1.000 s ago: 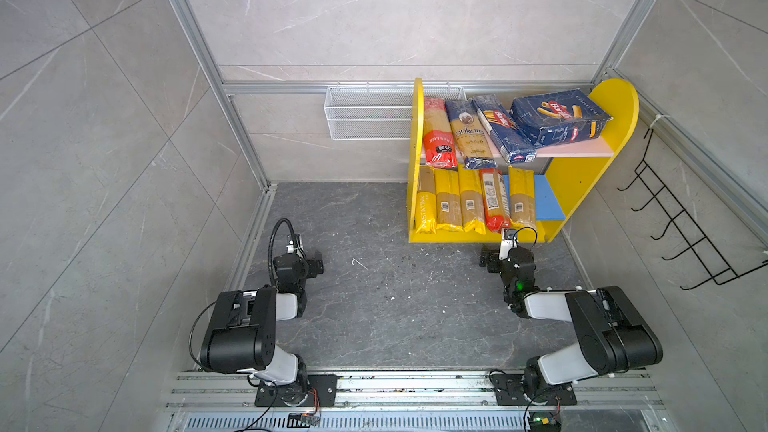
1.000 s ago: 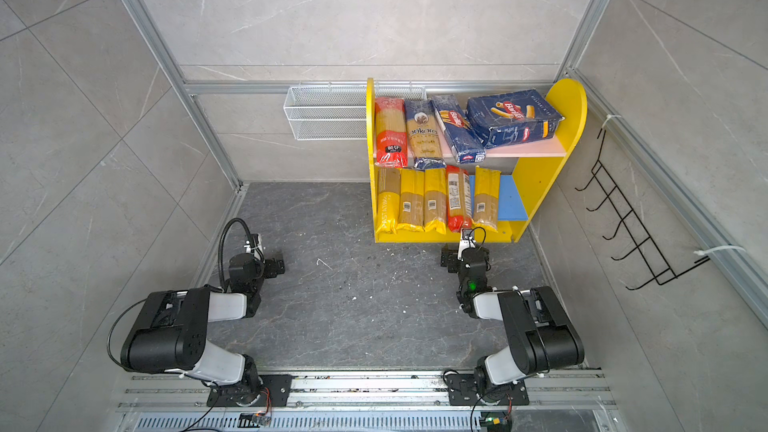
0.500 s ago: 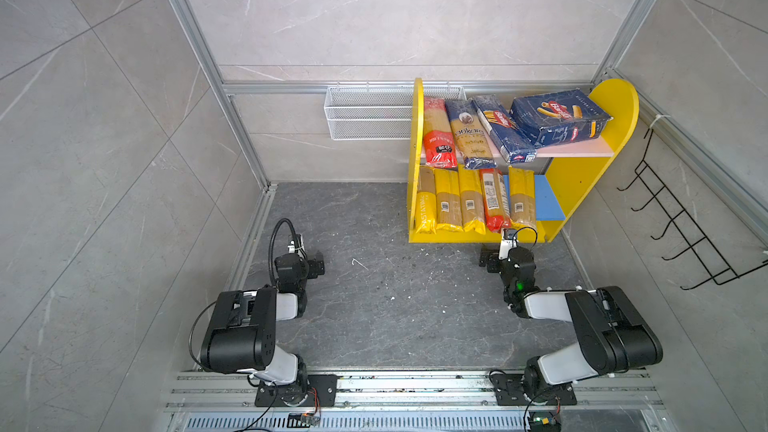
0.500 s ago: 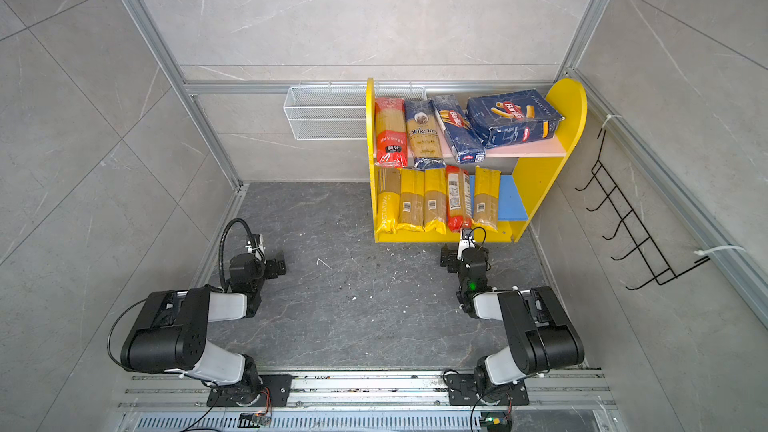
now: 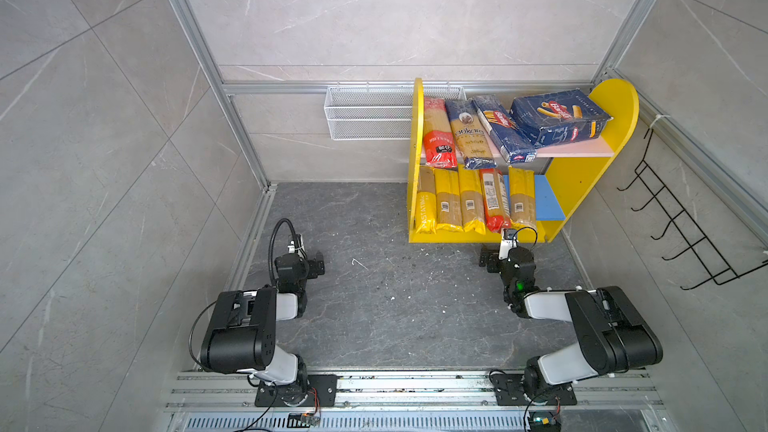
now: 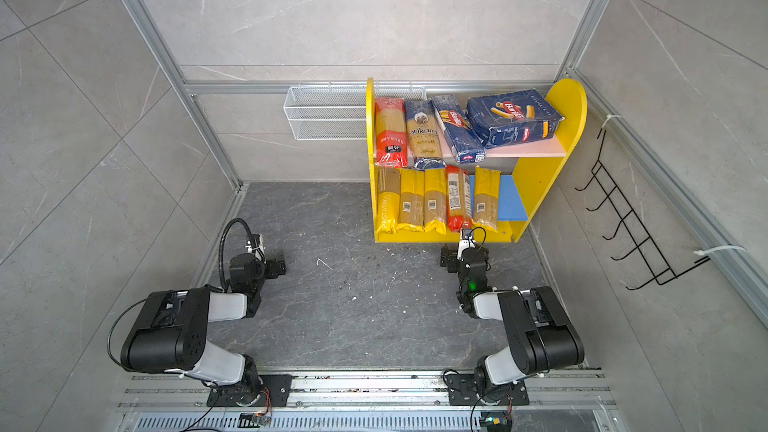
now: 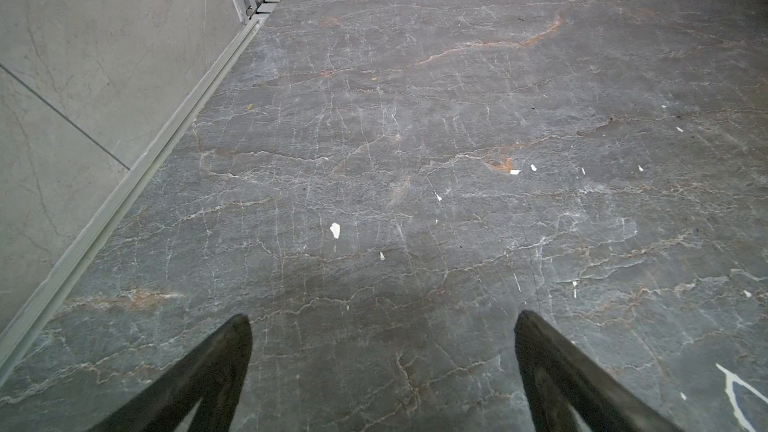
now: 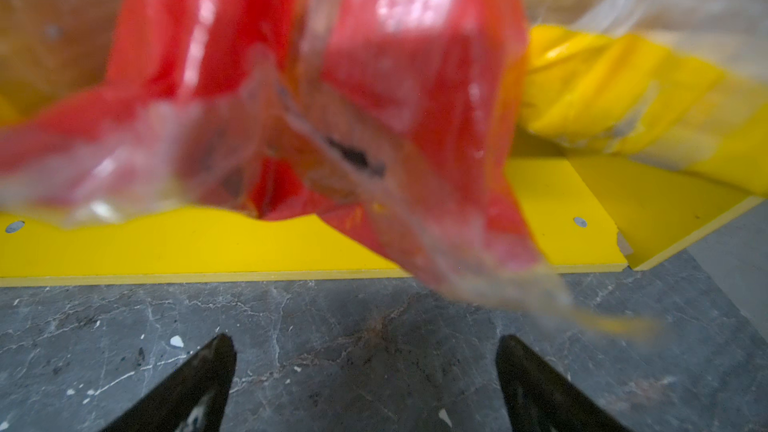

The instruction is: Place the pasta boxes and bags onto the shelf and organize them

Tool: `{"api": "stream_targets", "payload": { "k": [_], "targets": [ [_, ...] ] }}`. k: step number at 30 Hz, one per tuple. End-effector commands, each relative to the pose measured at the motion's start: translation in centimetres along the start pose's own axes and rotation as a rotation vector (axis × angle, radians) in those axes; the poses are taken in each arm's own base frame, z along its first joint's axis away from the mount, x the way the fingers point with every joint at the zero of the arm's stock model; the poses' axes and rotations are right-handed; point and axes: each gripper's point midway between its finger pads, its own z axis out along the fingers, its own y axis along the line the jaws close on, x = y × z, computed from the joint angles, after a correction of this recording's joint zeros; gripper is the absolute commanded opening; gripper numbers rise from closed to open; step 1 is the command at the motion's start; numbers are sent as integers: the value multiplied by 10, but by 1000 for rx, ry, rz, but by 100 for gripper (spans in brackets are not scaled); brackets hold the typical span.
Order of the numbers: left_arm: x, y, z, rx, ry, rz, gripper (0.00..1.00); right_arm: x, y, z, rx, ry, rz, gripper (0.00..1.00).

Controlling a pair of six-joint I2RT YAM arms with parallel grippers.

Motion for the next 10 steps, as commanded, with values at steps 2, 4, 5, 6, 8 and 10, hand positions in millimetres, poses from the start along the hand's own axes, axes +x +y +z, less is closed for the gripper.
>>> {"api": "stream_targets", "payload": {
  "k": [2,4,5,6,8,10],
  "targets": [
    [-20,0,0,8,-60,-29,100,-2,0,0,-6,-15,8,100],
    [-20,0,0,9,-60,-30,100,-2,0,0,-5,-16,8,100],
    [-20,0,0,7,-60,-30,100,-2,1,0,-10,-15,4,100],
    [-20,0,0,8,-60,-30,100,-2,2,0,-12,-17,5,100],
    [-20,0,0,9,-60,-30,100,-2,1,0,-12,-15,4,99],
    [-21,0,0,9,-62,-30,100,-2,2,0,-13,-16,5,99]
  ]
}}
